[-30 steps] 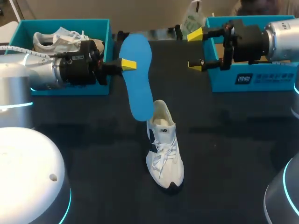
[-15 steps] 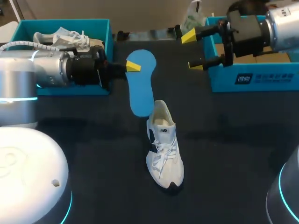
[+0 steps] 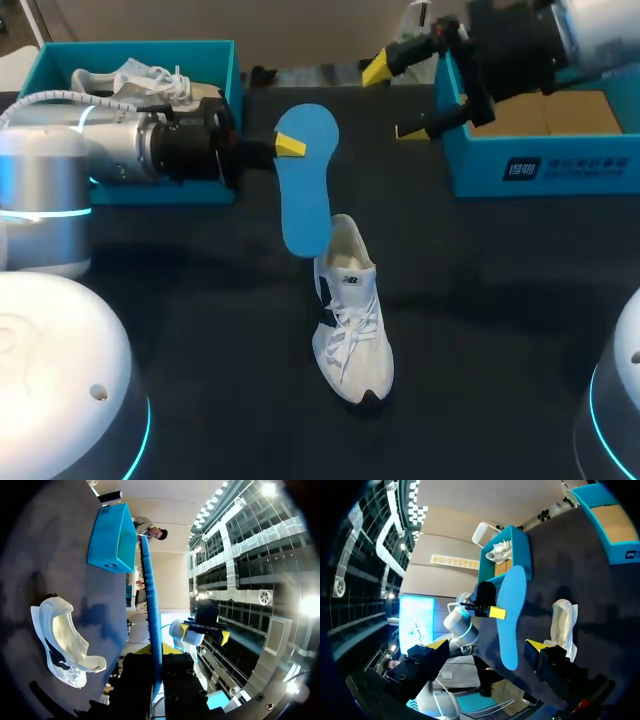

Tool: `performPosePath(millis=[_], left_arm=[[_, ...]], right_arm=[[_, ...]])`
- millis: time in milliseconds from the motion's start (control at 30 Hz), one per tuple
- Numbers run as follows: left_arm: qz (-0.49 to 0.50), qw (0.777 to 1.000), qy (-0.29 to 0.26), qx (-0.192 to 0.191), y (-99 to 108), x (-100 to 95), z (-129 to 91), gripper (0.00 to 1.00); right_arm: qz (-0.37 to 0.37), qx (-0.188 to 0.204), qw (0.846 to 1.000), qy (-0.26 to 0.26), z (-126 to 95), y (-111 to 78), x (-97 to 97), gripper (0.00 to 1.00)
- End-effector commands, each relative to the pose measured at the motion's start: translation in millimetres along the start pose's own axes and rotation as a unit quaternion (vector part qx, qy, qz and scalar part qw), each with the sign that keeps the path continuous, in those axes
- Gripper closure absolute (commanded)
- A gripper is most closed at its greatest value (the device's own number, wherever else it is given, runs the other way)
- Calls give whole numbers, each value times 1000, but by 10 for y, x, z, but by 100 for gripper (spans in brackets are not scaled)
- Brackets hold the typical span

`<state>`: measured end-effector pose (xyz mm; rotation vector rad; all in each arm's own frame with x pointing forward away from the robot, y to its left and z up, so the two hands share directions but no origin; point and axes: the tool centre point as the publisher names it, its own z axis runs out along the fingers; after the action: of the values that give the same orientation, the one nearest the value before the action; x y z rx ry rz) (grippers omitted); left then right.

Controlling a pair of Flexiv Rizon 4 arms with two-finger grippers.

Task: Take the shoe out of the shoebox, open the shoe tongue, remove and reinsert the insole, then place the shoe into the shoebox

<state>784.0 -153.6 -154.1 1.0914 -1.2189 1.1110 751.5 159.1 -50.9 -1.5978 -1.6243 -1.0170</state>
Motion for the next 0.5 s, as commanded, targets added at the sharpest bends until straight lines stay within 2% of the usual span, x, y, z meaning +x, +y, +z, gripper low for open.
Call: performPosePath(millis=[33, 267, 400, 500], left_arm=[[8, 1000, 2, -15, -72, -76, 14, 100], [10, 1000, 0, -18, -79, -118, 25, 100], [10, 1000, 0, -18, -79, -118, 25, 100], [10, 1000, 0, -18, -79, -118, 25, 100]], right_arm=[[0, 1, 997, -83, 25, -1, 131, 0], [-1, 13, 989, -145, 94, 22, 283, 0], [12, 29, 974, -225, 178, 79, 402, 0], [18, 24, 967, -252, 222, 106, 441, 0]])
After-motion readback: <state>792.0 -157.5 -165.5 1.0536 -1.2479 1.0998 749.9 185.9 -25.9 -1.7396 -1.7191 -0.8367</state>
